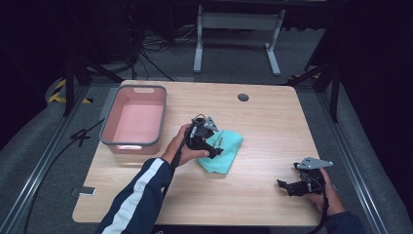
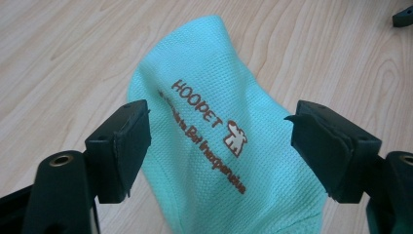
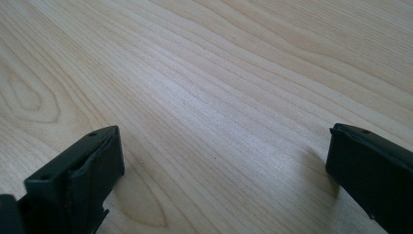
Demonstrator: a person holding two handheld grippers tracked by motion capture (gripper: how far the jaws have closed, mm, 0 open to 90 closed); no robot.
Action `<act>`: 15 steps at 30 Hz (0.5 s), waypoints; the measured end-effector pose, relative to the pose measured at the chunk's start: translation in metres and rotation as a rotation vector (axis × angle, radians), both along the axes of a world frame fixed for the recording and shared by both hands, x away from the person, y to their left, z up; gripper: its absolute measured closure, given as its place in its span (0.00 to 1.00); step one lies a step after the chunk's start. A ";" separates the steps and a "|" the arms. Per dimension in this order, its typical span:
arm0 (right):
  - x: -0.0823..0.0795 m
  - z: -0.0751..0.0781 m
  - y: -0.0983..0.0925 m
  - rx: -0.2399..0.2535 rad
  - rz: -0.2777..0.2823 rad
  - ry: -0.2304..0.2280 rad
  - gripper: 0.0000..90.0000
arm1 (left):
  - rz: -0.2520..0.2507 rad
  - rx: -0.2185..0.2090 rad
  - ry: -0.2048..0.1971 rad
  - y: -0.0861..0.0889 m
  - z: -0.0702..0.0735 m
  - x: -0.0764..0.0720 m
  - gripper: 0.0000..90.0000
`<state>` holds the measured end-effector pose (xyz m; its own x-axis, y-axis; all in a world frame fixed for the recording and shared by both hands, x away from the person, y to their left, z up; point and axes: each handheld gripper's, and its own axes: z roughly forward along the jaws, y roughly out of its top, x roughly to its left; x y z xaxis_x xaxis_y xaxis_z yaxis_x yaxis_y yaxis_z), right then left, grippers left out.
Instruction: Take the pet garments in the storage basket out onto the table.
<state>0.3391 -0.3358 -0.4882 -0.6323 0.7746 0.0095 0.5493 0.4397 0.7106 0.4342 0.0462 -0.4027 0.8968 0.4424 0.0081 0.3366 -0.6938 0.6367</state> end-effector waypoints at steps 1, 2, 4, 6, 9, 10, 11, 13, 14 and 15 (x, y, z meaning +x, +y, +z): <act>0.000 0.000 0.000 -0.003 0.001 -0.001 0.01 | -0.003 0.005 -0.002 0.001 0.001 0.000 0.26; 0.000 0.000 0.000 0.001 -0.001 0.000 0.01 | -0.004 0.007 -0.003 0.001 0.001 -0.001 0.25; 0.000 0.000 0.000 -0.001 0.001 0.000 0.01 | -0.007 0.018 -0.009 0.003 0.002 -0.002 0.25; 0.000 0.000 0.000 0.000 0.000 0.000 0.01 | -0.012 0.028 -0.017 0.004 0.004 -0.004 0.25; 0.000 0.000 0.000 -0.002 0.001 -0.001 0.01 | -0.011 0.035 -0.034 0.006 0.008 -0.007 0.25; 0.000 0.000 0.000 -0.003 0.001 -0.001 0.01 | -0.014 0.041 -0.039 0.008 0.010 -0.007 0.25; 0.000 0.000 0.000 -0.003 0.001 -0.001 0.01 | -0.011 0.049 -0.045 0.009 0.011 -0.008 0.25; 0.000 0.000 0.000 -0.003 0.001 -0.001 0.01 | -0.011 0.053 -0.045 0.011 0.013 -0.010 0.25; 0.000 0.000 0.000 0.000 0.000 0.000 0.01 | -0.017 0.061 -0.054 0.012 0.015 -0.012 0.25; 0.000 0.000 0.000 -0.003 0.001 -0.001 0.01 | -0.019 0.066 -0.056 0.013 0.016 -0.013 0.26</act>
<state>0.3392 -0.3359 -0.4883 -0.6334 0.7738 0.0065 0.5479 0.4425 0.7099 0.4208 0.0591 -0.3866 0.9021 0.4226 0.0874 0.2882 -0.7408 0.6068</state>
